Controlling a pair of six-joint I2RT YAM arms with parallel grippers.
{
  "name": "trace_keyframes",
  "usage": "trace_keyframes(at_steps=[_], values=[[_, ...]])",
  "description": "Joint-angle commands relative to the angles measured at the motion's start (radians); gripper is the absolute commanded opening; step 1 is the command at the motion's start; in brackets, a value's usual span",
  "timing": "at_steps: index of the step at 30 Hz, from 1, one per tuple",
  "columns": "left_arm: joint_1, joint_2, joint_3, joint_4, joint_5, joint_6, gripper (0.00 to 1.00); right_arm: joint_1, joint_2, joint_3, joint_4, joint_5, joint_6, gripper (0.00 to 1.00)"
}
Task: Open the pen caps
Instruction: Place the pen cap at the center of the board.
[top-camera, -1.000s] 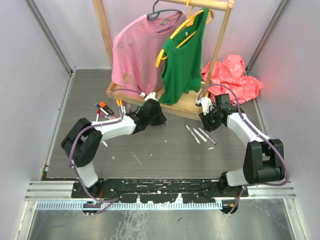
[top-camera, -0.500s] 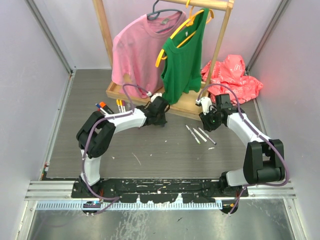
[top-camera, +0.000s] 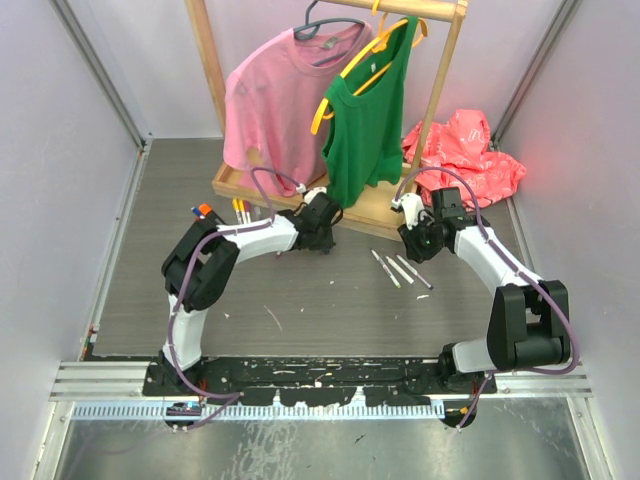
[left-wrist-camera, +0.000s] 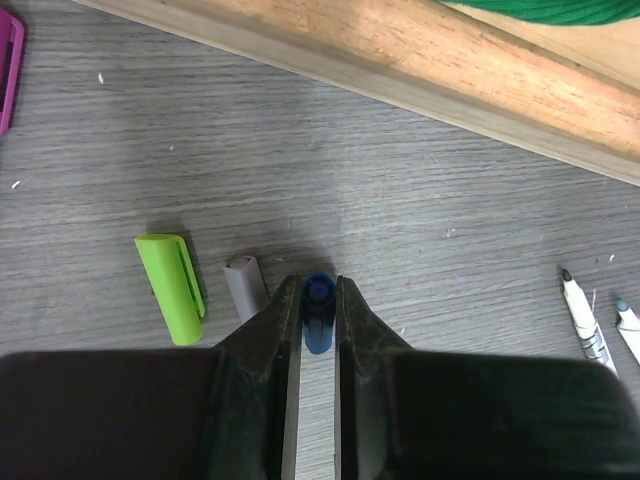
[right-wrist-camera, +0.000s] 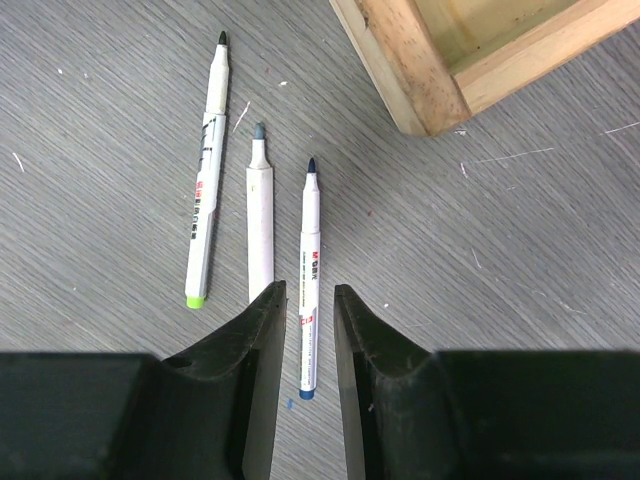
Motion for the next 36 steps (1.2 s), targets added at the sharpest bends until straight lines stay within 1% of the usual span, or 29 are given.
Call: trace_keyframes(at_steps=[1, 4, 12, 17, 25, 28, 33, 34, 36], values=[[-0.003, 0.006, 0.039, -0.007, -0.03, 0.014, 0.14, -0.001, -0.04, 0.02, 0.013, -0.023, -0.015, 0.32], [-0.003, 0.01, 0.043, -0.009, -0.023, 0.014, 0.17, -0.002, -0.04, 0.02, 0.013, -0.024, -0.017, 0.32], [-0.003, -0.024, 0.034, -0.011, -0.01, 0.017, 0.21, -0.001, -0.041, 0.022, 0.01, -0.028, -0.018, 0.32], [-0.003, -0.077, 0.016, 0.002, 0.0, 0.023, 0.25, -0.002, -0.041, 0.022, 0.008, -0.03, -0.02, 0.32], [-0.004, -0.175, -0.045, 0.023, 0.015, 0.045, 0.27, -0.001, -0.046, 0.02, 0.007, -0.032, -0.023, 0.33], [-0.004, -0.232, -0.098, 0.052, 0.008, 0.1, 0.27, -0.001, -0.05, 0.02, 0.007, -0.035, -0.023, 0.33], [-0.002, -0.312, -0.192, 0.073, -0.058, 0.273, 0.29, -0.001, -0.055, 0.019, 0.005, -0.038, -0.024, 0.32], [-0.002, -0.328, -0.215, 0.08, -0.077, 0.307, 0.3, -0.001, -0.055, 0.019, 0.005, -0.04, -0.025, 0.33], [-0.001, -0.356, -0.255, 0.095, -0.12, 0.373, 0.36, -0.001, -0.055, 0.019, 0.005, -0.041, -0.026, 0.33]])
